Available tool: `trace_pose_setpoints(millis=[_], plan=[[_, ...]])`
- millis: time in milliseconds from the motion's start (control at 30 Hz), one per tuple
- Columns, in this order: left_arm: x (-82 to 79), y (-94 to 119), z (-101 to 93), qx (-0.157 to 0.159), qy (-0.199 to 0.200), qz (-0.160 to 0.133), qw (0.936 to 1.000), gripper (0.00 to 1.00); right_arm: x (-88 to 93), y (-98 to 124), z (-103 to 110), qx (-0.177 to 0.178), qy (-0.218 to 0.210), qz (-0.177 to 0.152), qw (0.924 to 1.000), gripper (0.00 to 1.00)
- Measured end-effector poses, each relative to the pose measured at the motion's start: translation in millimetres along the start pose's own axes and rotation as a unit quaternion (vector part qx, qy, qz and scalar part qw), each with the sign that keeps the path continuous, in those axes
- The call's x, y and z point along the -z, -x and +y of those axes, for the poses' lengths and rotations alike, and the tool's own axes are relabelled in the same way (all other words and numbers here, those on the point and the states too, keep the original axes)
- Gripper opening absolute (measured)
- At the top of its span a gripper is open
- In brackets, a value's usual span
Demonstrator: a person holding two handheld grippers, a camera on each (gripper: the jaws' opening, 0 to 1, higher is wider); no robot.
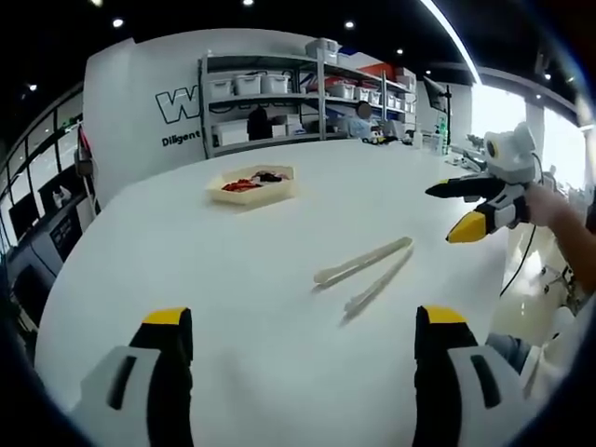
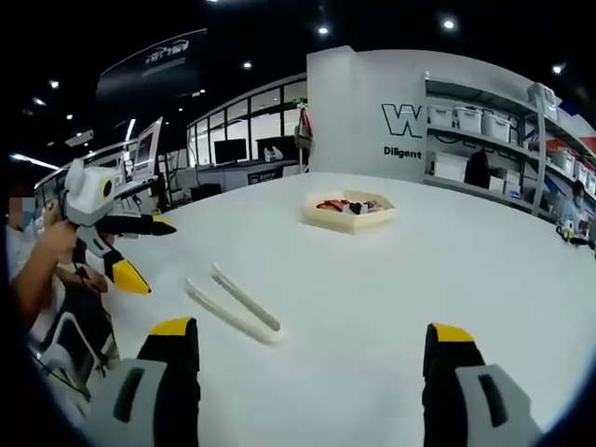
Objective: Place the target food into the container with the food tongs after gripping and lifting it, then release it inside without dropping or visibly crushing the food.
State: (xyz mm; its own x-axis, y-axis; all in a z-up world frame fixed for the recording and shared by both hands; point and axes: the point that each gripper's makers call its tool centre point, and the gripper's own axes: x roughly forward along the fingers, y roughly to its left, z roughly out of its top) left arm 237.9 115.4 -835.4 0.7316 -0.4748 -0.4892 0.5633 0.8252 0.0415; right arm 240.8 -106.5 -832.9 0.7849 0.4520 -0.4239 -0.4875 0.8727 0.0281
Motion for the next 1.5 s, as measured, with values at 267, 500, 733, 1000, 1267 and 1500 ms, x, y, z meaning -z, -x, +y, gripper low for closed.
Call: trace_pose_setpoints(millis=[267, 500, 733, 1000, 1267, 1500], plan=[[-0.4, -0.6, 1.9, -0.004, -0.001, -0.003, 1.0, 0.98, -1.5, 1.3, -0.6, 0.0, -0.007, -0.006, 1.0, 1.0], [-0.7, 1.1, 1.8, -0.005, -0.002, -0.003, 1.0, 0.98, 0.1, 1.8, -4.1, 0.002, -0.012, -0.007, 0.9999, 1.0], [-3.2, 2.2, 2.1, -0.008, -0.011, -0.006, 0.9999, 0.98, 0.1, 0.9, -2.5, 0.001, -0.015, -0.01, 0.9998, 1.0], [-5.1, 4.1, 2.4, -0.014, -0.024, -0.004, 0.9996, 0.98, 1.5, 0.2, -1.3, -0.002, -0.012, -0.006, 0.9999, 1.0], [-5.4, 2.9, 0.4, -0.016, -0.026, -0.004, 0.9995, 0.99, 2.8, 3.6, -1.1, -0.001, -0.011, -0.007, 0.9999, 1.0], [-5.1, 2.9, -3.4, -0.012, -0.03, -0.001, 0.9995, 0.99, 5.3, 4.9, -1.9, -0.002, -0.012, -0.005, 0.9999, 1.0]])
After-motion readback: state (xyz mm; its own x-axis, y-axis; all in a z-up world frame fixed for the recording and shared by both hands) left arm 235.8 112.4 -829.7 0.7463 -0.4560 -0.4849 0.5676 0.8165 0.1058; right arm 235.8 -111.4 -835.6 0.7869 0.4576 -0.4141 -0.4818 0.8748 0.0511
